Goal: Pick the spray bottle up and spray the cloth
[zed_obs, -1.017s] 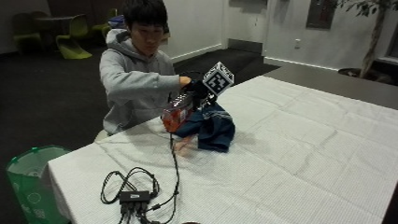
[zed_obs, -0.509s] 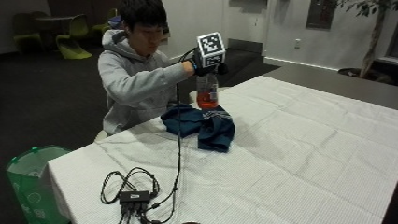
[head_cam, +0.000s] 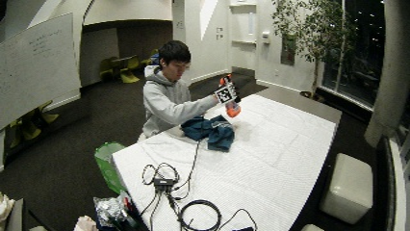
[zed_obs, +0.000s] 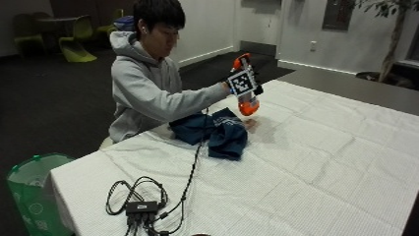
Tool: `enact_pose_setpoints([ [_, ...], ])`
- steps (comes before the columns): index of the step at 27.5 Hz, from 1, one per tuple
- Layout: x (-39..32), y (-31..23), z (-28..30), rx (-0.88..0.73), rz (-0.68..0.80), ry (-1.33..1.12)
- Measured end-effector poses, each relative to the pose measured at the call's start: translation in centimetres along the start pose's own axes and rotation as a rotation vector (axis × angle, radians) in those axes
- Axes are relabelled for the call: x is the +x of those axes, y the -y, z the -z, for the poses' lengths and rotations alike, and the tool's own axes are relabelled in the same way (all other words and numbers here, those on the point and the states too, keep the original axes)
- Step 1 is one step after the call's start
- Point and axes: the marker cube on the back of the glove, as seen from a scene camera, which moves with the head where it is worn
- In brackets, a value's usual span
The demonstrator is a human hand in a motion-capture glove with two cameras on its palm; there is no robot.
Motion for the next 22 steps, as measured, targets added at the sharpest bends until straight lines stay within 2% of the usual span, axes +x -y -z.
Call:
enact_pose_setpoints([
  [9,6.2,0.1,-3.0,-0.122,-0.063,-0.111],
  [15,6.5,2.5,-3.4,-0.082,-0.097,-0.115],
  [19,5.7,-0.3,-2.4,-0.294,-0.126,-0.088],
  [22,5.2,-2.0,-1.2,-0.314,-0.133,-0.089],
])
